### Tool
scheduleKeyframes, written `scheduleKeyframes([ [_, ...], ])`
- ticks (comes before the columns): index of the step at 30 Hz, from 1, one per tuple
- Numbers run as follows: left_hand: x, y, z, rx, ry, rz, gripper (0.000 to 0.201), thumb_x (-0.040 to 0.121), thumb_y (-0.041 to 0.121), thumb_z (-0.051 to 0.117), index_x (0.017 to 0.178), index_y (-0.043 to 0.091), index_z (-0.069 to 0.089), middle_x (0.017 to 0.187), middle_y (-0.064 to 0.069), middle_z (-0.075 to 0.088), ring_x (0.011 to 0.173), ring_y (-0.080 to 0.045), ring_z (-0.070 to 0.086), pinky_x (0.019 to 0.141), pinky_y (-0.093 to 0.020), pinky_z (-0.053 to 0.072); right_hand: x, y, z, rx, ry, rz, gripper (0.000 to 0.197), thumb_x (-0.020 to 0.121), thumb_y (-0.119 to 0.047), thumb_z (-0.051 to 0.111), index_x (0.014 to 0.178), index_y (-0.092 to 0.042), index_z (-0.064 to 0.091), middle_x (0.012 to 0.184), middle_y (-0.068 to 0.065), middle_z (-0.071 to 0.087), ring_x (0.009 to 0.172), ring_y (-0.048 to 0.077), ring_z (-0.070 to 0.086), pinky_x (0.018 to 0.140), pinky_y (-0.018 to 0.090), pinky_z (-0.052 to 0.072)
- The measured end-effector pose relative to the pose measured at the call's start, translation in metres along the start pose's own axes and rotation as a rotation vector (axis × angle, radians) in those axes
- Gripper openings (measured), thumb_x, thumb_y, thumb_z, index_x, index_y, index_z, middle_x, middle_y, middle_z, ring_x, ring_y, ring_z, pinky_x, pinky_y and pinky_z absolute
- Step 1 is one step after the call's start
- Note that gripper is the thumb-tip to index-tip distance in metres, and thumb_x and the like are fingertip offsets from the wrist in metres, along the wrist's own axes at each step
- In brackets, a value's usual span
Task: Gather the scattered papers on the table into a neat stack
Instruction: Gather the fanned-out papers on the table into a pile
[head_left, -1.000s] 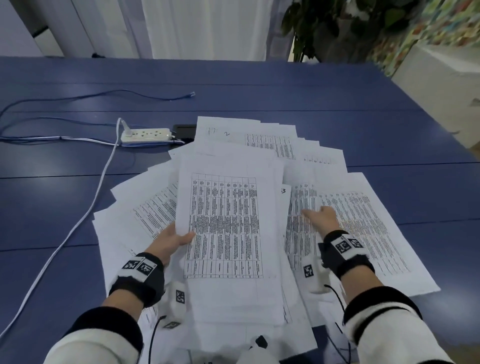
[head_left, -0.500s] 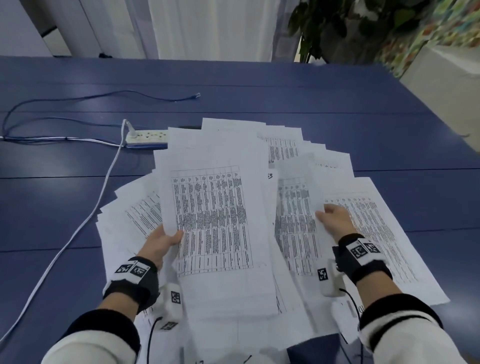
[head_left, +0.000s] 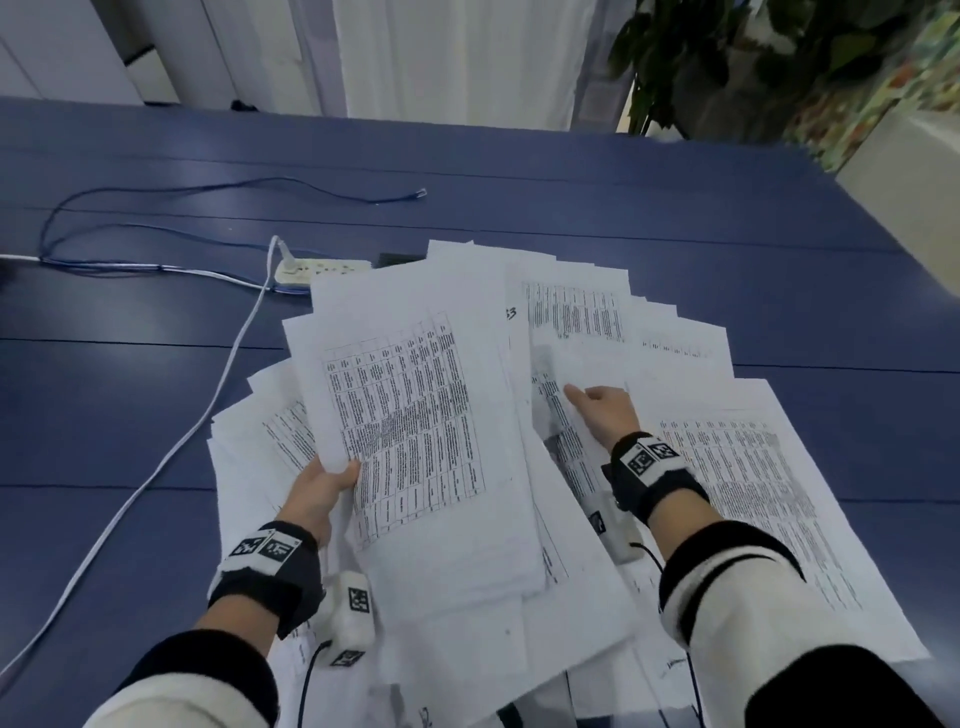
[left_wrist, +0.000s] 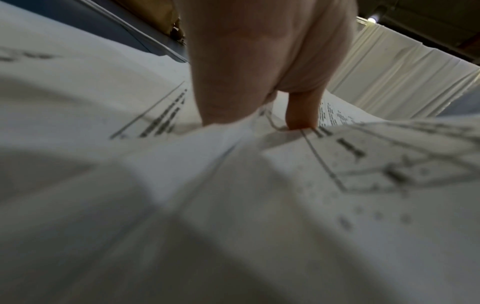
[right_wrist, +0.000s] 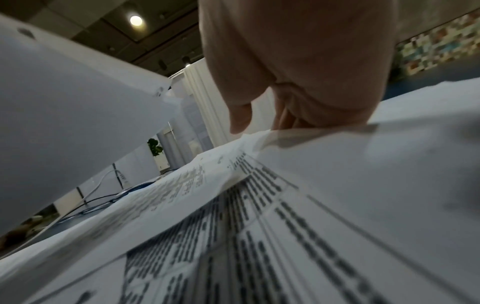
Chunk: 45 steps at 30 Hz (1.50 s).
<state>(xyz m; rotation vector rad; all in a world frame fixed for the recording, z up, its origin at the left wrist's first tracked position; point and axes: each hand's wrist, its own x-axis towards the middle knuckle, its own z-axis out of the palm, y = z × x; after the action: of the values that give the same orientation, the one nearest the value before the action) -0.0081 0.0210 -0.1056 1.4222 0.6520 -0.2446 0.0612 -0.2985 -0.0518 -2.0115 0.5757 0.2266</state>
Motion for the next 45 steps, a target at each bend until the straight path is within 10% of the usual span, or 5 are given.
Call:
scheduleKeyframes([
  [9,-0.009,0.011,0.012,0.082,0.094,0.028,0.034,0.092,0.0,0.051,0.125,-0.004,0.049,0.122,-0.02,0.058,0.115,-0.033,0.054,0.099,-0.041,0.04,0.027,0.0,0.047,-0.12,-0.108,-0.035,0.021,0.07,-0.016,0.059,0.052,-0.007,0.056,0.064,0.005,0.052,0.071,0.013,0.046,0.064,0.033,0.046],
  [23,-0.038,0.025,0.049,0.373,-0.028,0.08,0.052,0.095,0.015,0.049,0.143,0.007,0.03,0.141,-0.011,0.044,0.129,-0.028,0.043,0.107,-0.041,0.035,-0.036,0.057,-0.023,0.225,-0.363,0.229,0.04,0.09,-0.019,0.055,0.121,0.007,0.054,0.108,0.015,0.067,0.101,0.03,0.063,0.1,0.045,0.044],
  [27,-0.044,0.029,0.073,0.391,-0.134,0.093,0.055,0.094,0.016,0.05,0.143,0.008,0.026,0.141,-0.014,0.043,0.128,-0.03,0.044,0.104,-0.041,0.038,-0.043,0.028,-0.007,0.104,-0.334,0.166,0.076,0.091,-0.05,0.047,0.148,-0.006,0.021,0.154,0.009,0.025,0.141,0.027,0.025,0.117,0.043,0.02],
  [33,-0.041,0.029,0.069,0.403,-0.242,0.102,0.063,0.094,0.018,0.05,0.147,0.012,0.016,0.146,-0.01,0.039,0.127,-0.026,0.045,0.109,-0.04,0.034,-0.04,0.035,-0.002,0.018,-0.221,0.059,0.038,0.09,-0.012,0.057,0.127,-0.003,0.051,0.126,0.013,0.059,0.109,0.026,0.058,0.1,0.04,0.044],
  [45,-0.017,0.021,-0.013,0.755,0.337,0.024,0.065,0.081,0.033,0.068,0.133,0.007,0.039,0.137,-0.018,0.033,0.126,-0.036,0.034,0.107,-0.046,0.032,-0.047,0.061,-0.023,0.234,-0.18,0.116,0.034,0.091,-0.002,0.053,0.126,-0.003,0.052,0.115,0.011,0.059,0.104,0.026,0.054,0.094,0.037,0.04],
])
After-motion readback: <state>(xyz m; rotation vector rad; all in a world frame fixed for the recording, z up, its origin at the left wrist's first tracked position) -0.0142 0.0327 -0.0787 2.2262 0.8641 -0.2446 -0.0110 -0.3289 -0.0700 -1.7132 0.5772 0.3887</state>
